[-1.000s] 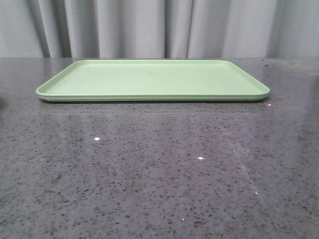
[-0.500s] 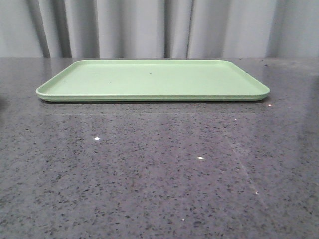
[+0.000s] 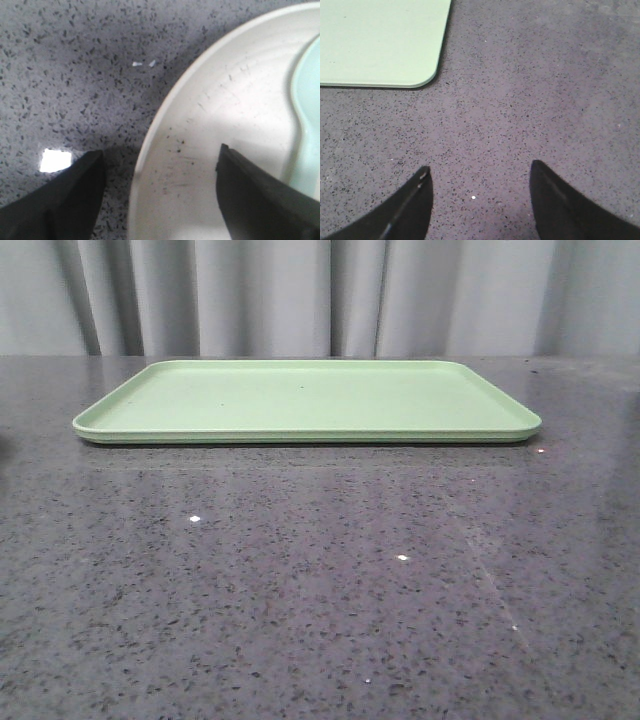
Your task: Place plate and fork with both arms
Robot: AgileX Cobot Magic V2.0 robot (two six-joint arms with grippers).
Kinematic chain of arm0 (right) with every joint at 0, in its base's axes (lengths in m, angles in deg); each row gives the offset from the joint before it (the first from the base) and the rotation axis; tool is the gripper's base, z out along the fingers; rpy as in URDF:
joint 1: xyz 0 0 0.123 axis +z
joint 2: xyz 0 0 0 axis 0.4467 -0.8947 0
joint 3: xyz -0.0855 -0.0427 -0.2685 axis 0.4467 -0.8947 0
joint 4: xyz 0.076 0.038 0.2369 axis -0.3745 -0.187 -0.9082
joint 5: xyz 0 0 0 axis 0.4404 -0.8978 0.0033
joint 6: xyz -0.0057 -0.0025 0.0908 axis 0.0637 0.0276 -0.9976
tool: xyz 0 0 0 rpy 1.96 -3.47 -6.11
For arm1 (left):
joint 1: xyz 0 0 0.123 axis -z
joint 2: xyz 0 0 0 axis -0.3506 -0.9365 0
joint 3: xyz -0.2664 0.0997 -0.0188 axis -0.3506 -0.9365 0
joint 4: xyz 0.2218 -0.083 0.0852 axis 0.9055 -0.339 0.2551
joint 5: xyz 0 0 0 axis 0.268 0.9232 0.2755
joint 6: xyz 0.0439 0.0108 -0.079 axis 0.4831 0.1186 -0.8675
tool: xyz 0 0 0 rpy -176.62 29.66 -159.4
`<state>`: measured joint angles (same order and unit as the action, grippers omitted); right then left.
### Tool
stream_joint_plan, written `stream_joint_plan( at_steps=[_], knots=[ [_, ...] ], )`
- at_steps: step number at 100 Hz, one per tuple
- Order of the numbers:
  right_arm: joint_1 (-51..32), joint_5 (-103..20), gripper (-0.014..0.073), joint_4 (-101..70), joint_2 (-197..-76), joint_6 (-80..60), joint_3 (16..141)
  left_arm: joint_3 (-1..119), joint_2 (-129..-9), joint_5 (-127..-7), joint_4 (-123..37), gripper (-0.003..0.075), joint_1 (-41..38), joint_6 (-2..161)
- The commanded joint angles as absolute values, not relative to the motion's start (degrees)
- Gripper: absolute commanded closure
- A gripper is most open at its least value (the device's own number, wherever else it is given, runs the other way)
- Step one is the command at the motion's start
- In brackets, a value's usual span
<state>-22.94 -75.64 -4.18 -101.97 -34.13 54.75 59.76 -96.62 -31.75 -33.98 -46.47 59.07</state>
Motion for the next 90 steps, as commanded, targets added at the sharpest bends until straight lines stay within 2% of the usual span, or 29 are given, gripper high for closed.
stream_joint_plan(
  at_steps=[1,16,42,59,90],
  knots=[
    [-23.2,-71.1,0.0155,-4.2,-102.9,-33.8,56.7,61.5,-95.0,-32.2,-35.4,0.0305,-46.6,59.3],
    [-23.2,-71.1,0.0155,-4.2,-102.9,-33.8,56.7,61.5,-95.0,-31.7,-35.4,0.0372,-46.6,59.3],
    [-23.2,-71.1,0.0155,-4.2,-102.9,-33.8,56.7,61.5,-95.0,-31.7,-35.0,0.0614,-46.6,59.3],
    [-23.2,-71.1,0.0155,-4.2,-102.9,-33.8,56.7,61.5,-95.0,-31.7,-34.4,0.0740,-46.6,59.3],
    [-23.2,-71.1,0.0155,-4.2,-102.9,-33.8,56.7,61.6,-95.0,-31.2,-34.7,0.0741,-46.6,59.3]
  ],
)
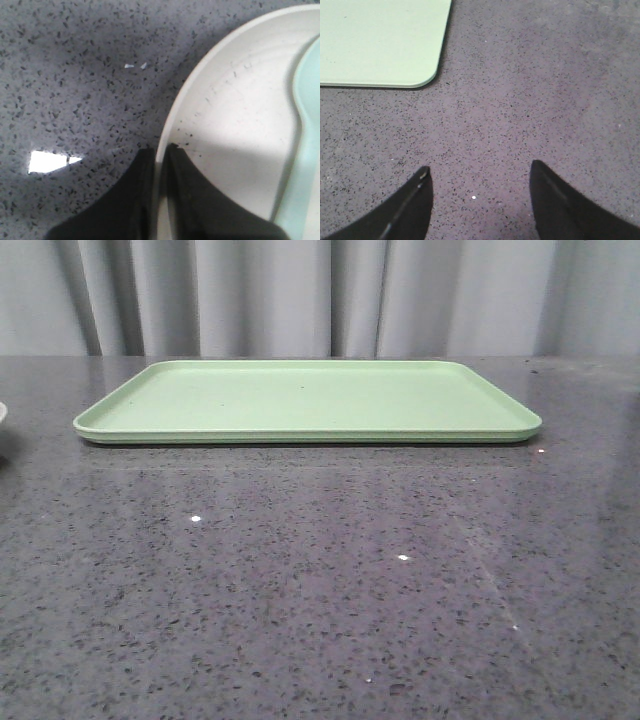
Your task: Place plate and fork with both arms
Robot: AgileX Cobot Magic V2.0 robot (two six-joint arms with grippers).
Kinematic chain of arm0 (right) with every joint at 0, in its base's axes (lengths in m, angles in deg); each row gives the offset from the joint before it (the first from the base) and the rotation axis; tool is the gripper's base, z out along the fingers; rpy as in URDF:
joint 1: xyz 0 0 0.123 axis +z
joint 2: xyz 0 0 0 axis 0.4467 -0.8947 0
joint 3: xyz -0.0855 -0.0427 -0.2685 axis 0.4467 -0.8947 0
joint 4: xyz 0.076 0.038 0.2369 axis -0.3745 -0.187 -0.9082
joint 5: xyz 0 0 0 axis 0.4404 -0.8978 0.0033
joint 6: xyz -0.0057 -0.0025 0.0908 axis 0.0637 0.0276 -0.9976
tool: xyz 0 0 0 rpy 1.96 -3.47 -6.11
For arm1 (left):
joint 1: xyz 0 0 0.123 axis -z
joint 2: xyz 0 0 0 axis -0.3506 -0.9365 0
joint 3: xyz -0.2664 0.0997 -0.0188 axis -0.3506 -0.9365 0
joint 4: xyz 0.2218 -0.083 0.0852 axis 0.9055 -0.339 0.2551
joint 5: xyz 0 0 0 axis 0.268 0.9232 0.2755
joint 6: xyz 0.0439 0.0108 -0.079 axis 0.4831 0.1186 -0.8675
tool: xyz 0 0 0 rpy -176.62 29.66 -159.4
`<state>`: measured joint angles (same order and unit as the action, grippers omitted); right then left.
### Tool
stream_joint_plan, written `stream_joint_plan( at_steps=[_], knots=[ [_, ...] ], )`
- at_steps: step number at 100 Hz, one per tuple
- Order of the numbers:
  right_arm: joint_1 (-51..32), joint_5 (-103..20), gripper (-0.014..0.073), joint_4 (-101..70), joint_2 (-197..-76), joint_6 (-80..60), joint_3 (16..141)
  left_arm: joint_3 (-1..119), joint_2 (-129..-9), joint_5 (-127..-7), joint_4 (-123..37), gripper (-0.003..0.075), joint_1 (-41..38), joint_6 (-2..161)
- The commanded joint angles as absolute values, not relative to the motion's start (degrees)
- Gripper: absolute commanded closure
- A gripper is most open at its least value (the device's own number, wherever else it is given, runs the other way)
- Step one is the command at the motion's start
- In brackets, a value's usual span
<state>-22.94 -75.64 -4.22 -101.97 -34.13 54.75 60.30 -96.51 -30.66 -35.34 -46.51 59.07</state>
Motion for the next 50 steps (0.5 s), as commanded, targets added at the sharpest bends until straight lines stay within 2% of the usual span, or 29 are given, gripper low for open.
stream_joint_plan(
  at_steps=[1,35,50],
  knots=[
    [-23.2,-71.1,0.0155,-4.2,-102.9,-33.8,56.7,61.6,-95.0,-31.2,-34.9,0.0741,-46.6,59.3],
    [-23.2,-71.1,0.0155,-4.2,-102.9,-33.8,56.7,61.8,-94.9,-29.7,-36.5,0.0741,-46.6,60.5],
    [-23.2,-71.1,0.0155,-4.2,-102.9,-33.8,56.7,61.8,-94.9,-28.1,-45.8,0.0741,-48.7,66.8]
  ],
)
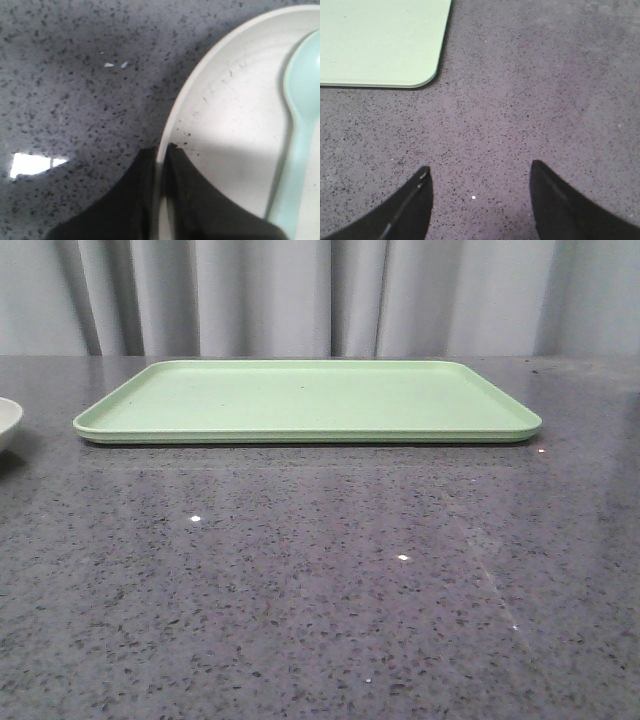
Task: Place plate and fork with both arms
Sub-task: 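Lift the cream plate with the left gripper and carry it over the tray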
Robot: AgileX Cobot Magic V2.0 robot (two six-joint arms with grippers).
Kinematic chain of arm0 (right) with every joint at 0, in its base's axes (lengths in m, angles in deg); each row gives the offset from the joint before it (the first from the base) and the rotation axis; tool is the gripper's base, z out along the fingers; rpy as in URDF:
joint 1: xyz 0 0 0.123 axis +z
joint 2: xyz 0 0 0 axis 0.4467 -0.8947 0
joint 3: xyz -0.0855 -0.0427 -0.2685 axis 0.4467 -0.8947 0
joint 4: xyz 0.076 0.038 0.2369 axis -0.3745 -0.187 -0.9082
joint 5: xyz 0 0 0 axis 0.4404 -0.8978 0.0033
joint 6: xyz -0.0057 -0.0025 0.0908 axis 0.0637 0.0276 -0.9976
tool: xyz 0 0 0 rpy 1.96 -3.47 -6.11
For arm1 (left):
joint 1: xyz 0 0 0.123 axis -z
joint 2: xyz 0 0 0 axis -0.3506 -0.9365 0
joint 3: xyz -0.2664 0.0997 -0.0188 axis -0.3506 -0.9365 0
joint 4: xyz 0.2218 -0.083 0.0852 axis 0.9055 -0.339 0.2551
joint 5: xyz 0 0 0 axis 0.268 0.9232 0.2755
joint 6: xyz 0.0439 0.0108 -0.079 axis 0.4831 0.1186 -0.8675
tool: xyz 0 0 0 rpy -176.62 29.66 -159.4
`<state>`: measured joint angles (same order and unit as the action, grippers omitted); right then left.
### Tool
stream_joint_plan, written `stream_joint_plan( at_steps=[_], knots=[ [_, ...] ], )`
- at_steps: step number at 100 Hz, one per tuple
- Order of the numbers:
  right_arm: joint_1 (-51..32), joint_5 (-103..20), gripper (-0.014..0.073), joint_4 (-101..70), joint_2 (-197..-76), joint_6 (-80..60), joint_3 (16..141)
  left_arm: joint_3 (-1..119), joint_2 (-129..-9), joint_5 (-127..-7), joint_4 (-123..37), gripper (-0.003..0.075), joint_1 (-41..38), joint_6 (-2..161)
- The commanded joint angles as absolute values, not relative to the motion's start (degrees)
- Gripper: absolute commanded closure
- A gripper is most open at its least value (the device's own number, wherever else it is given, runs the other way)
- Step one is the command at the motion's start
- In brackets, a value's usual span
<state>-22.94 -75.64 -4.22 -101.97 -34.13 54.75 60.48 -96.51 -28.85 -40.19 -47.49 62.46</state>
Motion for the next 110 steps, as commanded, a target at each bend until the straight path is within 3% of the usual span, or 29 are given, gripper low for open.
stream_joint_plan(
  at_steps=[1,39,87,110],
  knots=[
    [-23.2,-71.1,0.0155,-4.2,-102.9,-33.8,56.7,61.8,-94.9,-27.9,-46.4,0.0741,-48.9,67.1],
    [-23.2,-71.1,0.0155,-4.2,-102.9,-33.8,56.7,62.2,-92.1,-22.9,-61.1,0.0741,-56.8,73.3],
    [-23.2,-71.1,0.0155,-4.2,-102.9,-33.8,56.7,66.8,-90.9,-14.8,-78.4,0.0741,-56.6,74.3],
    [-23.2,-71.1,0.0155,-4.2,-102.9,-33.8,56.7,66.8,-90.9,-18.1,-78.7,0.0741,-51.0,72.9]
  ],
)
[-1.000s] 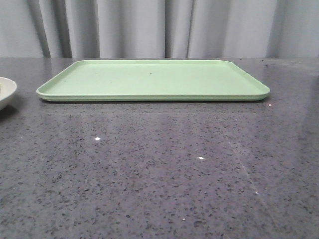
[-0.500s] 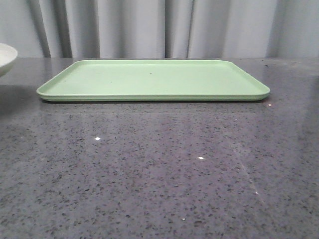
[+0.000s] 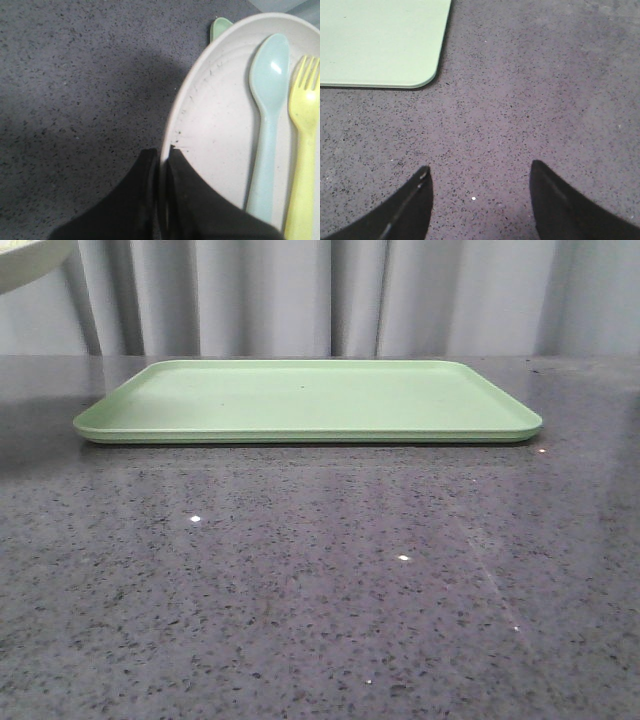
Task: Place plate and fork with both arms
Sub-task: 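Lift the cream plate with the left gripper and carry it over the tray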
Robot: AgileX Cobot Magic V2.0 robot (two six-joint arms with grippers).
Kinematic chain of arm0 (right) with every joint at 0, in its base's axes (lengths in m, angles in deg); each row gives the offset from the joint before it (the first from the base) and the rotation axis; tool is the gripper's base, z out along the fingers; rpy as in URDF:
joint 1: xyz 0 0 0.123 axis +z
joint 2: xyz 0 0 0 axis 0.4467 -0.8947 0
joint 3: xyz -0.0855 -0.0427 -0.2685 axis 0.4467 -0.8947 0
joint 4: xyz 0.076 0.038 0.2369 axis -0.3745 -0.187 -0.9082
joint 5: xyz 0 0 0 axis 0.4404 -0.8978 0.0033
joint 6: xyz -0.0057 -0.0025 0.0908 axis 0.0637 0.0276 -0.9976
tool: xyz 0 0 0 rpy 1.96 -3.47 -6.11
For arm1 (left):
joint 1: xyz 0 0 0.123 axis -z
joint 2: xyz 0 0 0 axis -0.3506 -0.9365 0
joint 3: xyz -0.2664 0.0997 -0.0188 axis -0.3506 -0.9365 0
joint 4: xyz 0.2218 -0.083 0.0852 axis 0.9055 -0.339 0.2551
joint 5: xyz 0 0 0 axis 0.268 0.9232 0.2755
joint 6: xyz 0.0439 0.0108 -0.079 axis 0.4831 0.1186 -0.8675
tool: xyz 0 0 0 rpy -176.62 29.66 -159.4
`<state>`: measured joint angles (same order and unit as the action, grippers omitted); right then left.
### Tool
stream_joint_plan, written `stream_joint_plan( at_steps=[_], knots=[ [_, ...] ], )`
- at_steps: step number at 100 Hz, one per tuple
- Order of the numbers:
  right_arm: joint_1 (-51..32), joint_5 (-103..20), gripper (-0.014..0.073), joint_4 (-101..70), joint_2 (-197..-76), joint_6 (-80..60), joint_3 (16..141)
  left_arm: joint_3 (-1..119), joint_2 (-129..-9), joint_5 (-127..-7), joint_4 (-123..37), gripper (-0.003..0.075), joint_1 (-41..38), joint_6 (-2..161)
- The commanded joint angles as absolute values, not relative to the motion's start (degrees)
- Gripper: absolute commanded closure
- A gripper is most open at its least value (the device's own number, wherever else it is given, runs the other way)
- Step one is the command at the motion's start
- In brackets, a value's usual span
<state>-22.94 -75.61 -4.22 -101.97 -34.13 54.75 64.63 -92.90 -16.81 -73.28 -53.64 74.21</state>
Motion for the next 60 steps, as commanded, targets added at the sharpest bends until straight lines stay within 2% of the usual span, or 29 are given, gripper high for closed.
stream_joint_plan(
  at_steps=[1,34,60],
  knots=[
    [-23.2,-71.1,0.0155,-4.2,-102.9,-33.8,56.7,66.8,-90.9,-18.6,-78.7,0.0741,-50.5,72.8],
    [-23.2,-71.1,0.0155,-4.2,-102.9,-33.8,56.7,66.8,-91.1,-33.2,-78.5,0.0741,-34.5,63.8],
    [-23.2,-71.1,0.0155,-4.2,-102.9,-33.8,56.7,70.6,-95.8,-40.5,-77.5,0.0741,-22.6,58.4]
  ],
)
